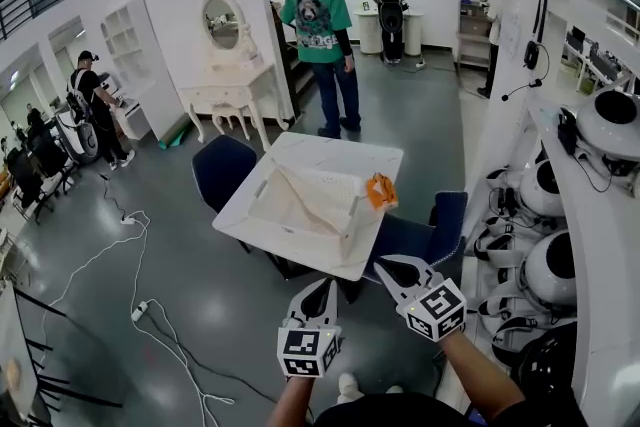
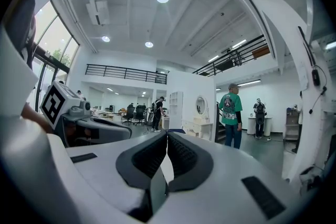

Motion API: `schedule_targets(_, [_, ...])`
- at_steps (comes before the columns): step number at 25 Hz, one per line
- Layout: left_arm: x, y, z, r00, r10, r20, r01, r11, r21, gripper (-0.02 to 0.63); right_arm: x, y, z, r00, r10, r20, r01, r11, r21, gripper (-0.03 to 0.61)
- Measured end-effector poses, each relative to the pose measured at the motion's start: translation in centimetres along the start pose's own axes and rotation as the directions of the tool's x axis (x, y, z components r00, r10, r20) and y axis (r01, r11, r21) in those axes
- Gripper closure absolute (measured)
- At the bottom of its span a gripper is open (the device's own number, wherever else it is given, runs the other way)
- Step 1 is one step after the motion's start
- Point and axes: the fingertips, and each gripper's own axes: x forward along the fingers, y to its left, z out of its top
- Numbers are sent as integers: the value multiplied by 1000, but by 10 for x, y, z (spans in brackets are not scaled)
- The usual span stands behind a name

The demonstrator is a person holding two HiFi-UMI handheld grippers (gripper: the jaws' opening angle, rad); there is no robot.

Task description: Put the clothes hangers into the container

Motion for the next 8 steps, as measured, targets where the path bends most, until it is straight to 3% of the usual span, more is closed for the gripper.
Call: schedule_targets(8, [-3, -3, -5, 1000, -6, 2, 6, 1000, -2, 609, -5, 3, -4, 1000, -8, -1, 8, 1000, -3, 558])
